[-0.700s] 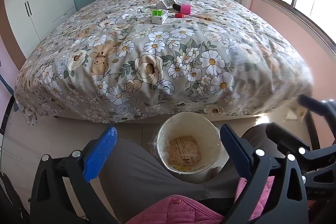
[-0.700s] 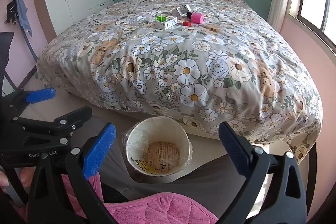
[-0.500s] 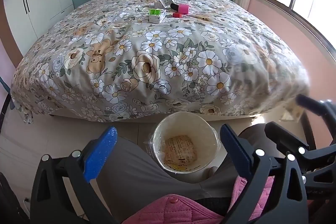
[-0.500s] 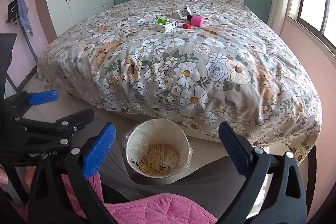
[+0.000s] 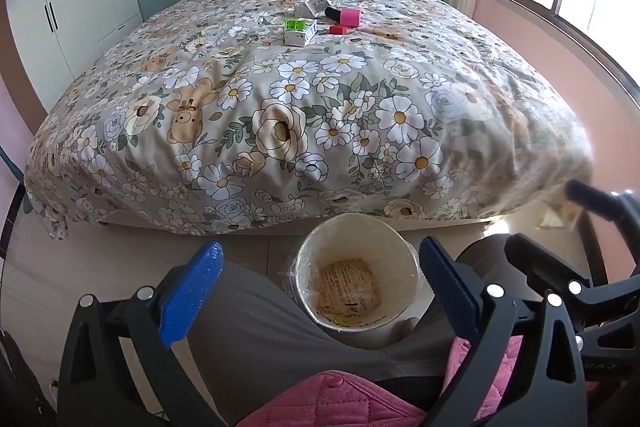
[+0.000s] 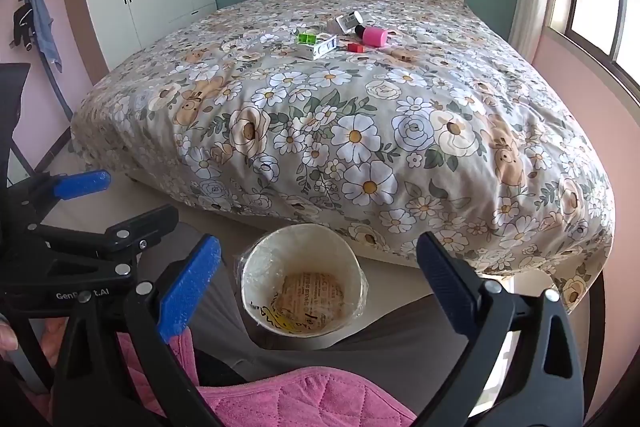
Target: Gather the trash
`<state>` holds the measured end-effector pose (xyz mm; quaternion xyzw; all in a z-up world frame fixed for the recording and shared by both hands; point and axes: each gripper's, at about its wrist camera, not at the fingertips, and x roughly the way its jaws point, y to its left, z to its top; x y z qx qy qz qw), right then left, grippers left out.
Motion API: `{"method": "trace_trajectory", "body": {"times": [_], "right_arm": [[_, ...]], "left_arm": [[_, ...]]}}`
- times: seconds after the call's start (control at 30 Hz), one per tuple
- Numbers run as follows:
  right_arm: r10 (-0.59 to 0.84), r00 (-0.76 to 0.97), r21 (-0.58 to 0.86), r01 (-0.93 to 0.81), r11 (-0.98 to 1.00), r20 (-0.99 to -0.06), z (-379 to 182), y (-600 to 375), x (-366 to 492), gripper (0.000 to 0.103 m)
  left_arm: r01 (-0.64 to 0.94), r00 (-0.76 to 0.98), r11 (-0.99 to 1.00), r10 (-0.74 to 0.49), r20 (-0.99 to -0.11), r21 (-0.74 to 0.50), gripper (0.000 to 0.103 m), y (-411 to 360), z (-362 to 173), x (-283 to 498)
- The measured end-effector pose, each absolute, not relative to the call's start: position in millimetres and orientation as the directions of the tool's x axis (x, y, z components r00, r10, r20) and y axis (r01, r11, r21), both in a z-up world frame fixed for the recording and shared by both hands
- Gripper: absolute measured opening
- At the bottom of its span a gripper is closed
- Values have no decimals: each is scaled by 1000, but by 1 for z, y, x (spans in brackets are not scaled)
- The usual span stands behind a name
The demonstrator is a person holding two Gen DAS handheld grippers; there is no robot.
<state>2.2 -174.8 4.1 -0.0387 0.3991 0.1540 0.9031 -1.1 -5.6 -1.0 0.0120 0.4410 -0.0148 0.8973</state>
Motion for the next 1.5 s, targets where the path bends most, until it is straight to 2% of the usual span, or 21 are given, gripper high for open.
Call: {"method": "trace_trajectory", "body": {"times": [1.5], "right_arm": [[251,628,60,-309,949,-736,5,-173,3,96]], "left_arm": [[30,626,999,15,-780,44,100,-4,5,-2]]}}
